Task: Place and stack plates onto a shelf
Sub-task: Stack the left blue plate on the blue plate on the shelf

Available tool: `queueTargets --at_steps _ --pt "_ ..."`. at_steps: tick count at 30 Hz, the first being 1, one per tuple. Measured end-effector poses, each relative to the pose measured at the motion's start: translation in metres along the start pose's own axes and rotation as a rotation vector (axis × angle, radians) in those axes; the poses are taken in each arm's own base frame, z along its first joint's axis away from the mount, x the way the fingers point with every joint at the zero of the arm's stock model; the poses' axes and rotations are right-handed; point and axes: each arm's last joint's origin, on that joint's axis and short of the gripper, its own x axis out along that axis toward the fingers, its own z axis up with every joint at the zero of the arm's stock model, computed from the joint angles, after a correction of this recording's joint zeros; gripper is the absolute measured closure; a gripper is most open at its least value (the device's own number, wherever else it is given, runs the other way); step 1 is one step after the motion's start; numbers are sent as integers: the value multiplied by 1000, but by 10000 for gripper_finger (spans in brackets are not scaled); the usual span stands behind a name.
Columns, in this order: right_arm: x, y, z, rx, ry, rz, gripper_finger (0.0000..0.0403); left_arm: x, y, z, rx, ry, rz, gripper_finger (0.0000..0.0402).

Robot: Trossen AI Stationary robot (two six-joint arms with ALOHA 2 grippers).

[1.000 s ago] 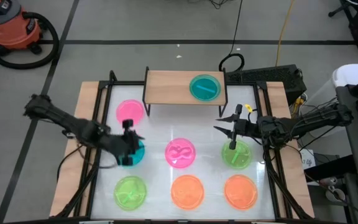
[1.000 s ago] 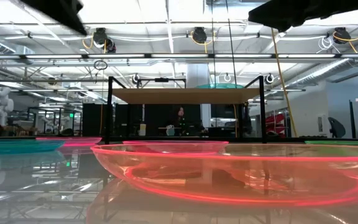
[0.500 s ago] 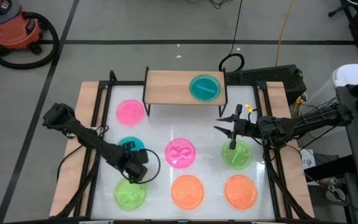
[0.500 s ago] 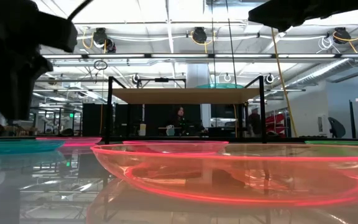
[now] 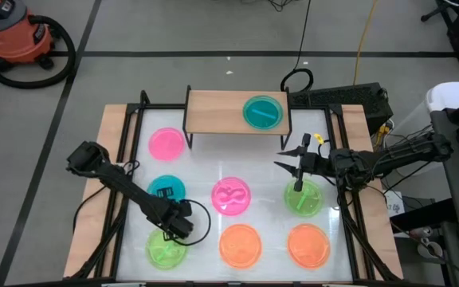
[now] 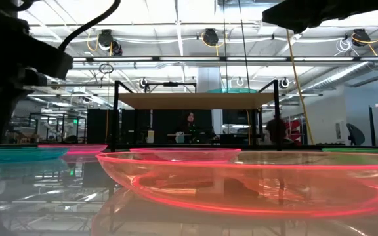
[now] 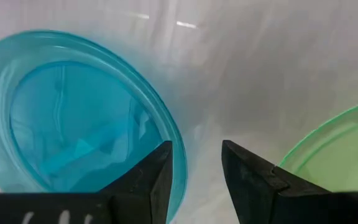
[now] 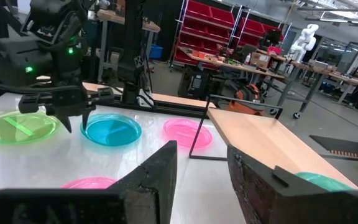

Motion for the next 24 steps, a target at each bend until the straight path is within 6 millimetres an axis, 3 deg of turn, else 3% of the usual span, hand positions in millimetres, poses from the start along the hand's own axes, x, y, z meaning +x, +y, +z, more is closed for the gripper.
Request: queueTargets --at_steps 24 --pt "0 0 0 -2 1 0 280 11 6 -7 -1 23 48 260"
